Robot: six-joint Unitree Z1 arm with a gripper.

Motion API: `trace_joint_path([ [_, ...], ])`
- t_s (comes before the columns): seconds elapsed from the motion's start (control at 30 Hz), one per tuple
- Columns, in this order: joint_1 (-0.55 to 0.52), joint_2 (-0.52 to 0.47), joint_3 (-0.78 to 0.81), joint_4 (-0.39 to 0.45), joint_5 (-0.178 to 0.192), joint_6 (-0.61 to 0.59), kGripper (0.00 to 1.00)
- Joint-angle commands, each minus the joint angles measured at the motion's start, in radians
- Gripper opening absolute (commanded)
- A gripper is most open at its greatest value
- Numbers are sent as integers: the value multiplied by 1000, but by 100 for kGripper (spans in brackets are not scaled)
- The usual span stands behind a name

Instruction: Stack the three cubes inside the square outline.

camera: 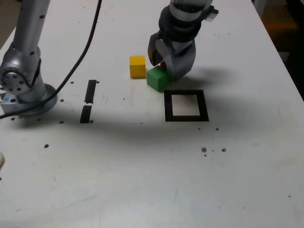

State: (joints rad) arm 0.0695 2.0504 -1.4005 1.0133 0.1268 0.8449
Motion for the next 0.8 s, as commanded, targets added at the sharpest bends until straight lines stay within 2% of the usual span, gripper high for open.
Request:
trace_joint_path([
  [0.0, 0, 3, -6, -1, -3, 0, 48],
  [0.37, 4, -7, -14, 5, -27, 3, 35],
  [0.57, 6, -32, -17, 12, -28, -25, 34],
  [0.77, -8, -82, -31, 65, -21, -80, 34],
])
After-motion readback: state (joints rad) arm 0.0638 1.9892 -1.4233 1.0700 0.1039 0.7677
